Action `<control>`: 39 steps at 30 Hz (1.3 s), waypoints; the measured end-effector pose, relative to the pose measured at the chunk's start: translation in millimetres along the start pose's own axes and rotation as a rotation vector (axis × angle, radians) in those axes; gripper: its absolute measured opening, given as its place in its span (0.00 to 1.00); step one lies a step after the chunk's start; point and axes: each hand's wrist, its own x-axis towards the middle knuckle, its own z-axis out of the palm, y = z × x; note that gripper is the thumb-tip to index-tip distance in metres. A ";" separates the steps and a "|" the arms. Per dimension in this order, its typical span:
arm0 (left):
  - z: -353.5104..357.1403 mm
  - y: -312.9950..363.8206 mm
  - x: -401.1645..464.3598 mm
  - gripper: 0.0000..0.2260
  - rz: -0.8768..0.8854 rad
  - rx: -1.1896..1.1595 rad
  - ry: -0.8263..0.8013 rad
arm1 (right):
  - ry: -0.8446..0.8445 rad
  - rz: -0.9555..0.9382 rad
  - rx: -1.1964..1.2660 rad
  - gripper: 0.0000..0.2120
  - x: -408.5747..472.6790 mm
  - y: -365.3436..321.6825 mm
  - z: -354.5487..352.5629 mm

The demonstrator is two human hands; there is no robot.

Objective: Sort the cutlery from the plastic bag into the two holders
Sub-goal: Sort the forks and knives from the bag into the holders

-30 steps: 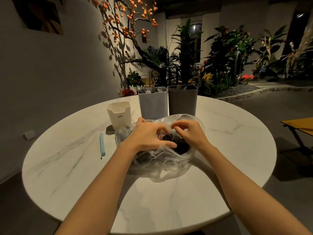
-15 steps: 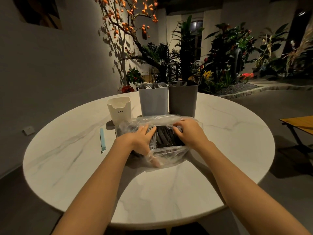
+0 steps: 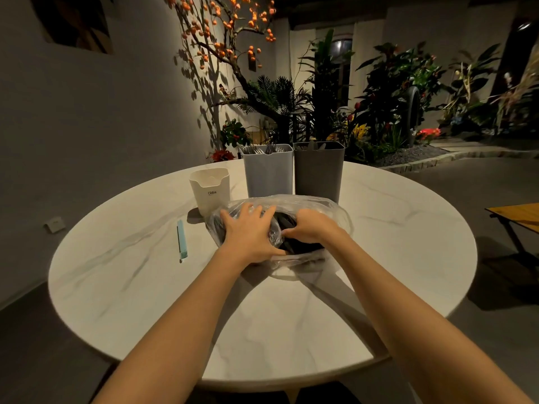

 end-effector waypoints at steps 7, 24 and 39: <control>-1.6 0.0 -2.4 0.31 0.103 -0.249 0.013 | -0.100 0.088 -0.034 0.16 11.4 -6.7 -13.4; -1.7 7.2 1.2 0.12 0.144 -0.399 0.159 | -0.236 0.221 0.283 0.12 6.4 0.1 -37.8; -4.4 18.3 -5.4 0.14 0.188 -0.541 0.061 | -0.177 0.267 0.428 0.06 6.2 11.0 -23.1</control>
